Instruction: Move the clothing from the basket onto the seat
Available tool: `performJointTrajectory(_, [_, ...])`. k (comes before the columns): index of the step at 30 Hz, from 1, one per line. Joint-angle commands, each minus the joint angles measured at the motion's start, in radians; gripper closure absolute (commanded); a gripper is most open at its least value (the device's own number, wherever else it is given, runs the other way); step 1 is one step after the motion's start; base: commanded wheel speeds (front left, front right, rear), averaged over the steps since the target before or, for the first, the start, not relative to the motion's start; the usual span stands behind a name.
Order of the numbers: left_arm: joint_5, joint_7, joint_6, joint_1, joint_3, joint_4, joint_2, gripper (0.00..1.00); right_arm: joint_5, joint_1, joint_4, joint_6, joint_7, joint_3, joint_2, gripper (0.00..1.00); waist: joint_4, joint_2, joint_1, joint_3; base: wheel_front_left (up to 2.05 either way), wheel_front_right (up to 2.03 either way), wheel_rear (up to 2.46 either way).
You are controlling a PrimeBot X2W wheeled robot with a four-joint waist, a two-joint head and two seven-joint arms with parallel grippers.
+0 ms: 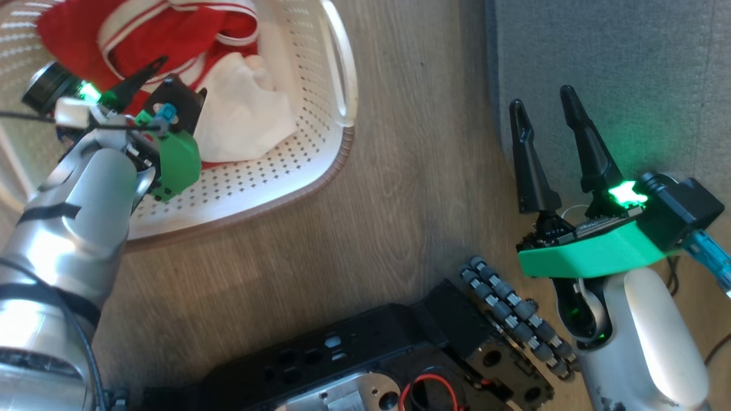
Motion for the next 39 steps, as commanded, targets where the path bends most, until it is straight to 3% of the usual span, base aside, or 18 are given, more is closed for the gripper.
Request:
performJointTrajectory(1, [0.015,-0.005,0.0,-0.007,-0.009,0.019,0.032,0.0,0.011,0.061,-0.025,0.0,-0.006,0.013,-0.003,0.0,-0.018,0.0,0.0,0.02,0.0,0.0,0.0])
performJointTrajectory(10, [0.037,-0.005,0.089,-0.11,-0.056,0.167,0.02,0.0,0.026,0.093,-0.052,0.0,-0.006,0.018,-0.003,0.0,-0.024,0.0,0.0,0.036,0.0,0.0,0.0])
performJointTrajectory(20, [0.078,-0.004,0.048,-0.179,-0.144,0.277,0.01,0.0,0.039,0.111,-0.066,0.0,-0.006,0.034,-0.003,0.0,-0.042,0.0,0.0,0.041,0.0,0.0,0.0])
performJointTrajectory(31, [0.1,0.062,0.024,-0.243,-0.204,0.308,-0.003,0.0,0.041,0.159,-0.095,0.0,-0.006,0.054,-0.003,0.0,-0.053,0.0,0.0,0.053,0.0,0.0,0.0])
performJointTrajectory(39, [0.054,0.127,-0.002,-0.238,-0.199,0.312,0.008,0.0,0.008,0.187,-0.14,0.0,-0.006,0.064,-0.003,0.0,-0.028,0.0,0.0,0.067,0.0,0.0,0.0])
